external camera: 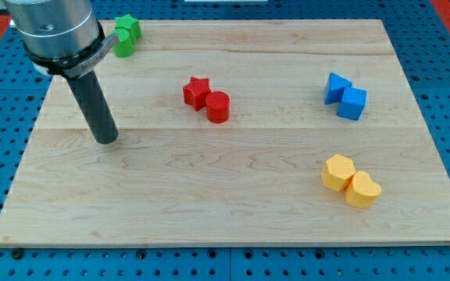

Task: Slide the red circle to the top left of the triangle

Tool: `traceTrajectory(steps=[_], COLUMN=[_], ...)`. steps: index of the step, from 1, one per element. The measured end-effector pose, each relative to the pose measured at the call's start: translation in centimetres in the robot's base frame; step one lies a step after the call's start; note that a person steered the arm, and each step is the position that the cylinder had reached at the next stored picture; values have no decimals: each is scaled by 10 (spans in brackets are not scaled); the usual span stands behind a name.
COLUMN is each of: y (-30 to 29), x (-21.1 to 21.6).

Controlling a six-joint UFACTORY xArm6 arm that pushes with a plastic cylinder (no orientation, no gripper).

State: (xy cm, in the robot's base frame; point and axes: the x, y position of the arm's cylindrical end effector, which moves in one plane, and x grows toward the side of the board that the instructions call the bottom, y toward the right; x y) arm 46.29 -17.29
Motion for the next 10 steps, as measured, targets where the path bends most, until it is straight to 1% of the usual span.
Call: traceTrajectory(steps=[3,4,5,6,7,8,9,10], y=[0,26,89,139,201,261,308,318], x=[0,0,-9,-40,-67,-116,-134,-151])
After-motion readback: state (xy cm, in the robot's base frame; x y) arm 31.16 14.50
